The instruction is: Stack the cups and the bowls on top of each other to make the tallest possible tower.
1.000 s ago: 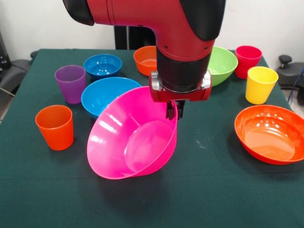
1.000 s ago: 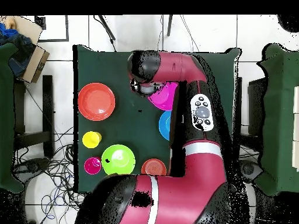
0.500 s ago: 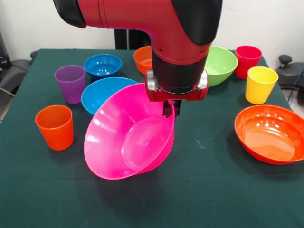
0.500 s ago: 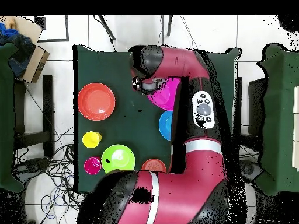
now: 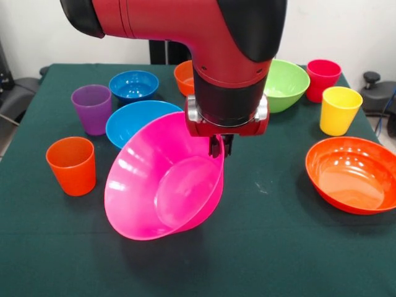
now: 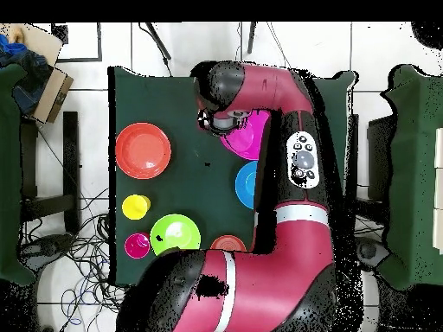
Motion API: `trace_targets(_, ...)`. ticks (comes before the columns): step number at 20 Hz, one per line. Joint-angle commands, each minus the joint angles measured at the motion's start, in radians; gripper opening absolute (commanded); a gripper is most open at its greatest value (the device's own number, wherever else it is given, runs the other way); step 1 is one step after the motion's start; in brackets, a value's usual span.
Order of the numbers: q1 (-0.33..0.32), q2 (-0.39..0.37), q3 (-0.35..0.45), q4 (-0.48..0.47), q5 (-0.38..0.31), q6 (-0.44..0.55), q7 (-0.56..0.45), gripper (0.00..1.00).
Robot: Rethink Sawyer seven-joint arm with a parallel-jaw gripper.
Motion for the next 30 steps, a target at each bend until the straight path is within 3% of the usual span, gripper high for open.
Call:
trace_targets(1,-0.012,0.035,0.022,-0.062,-0.005,0.097,0.026,0.0)
trace_targets(25,-0.036,0.04,0.028,-0.065,0.026,0.112,0.018,0.0)
trace_targets(30,-0.028,0.055,0.029,-0.105,0.021,0.146,0.019,0.0)
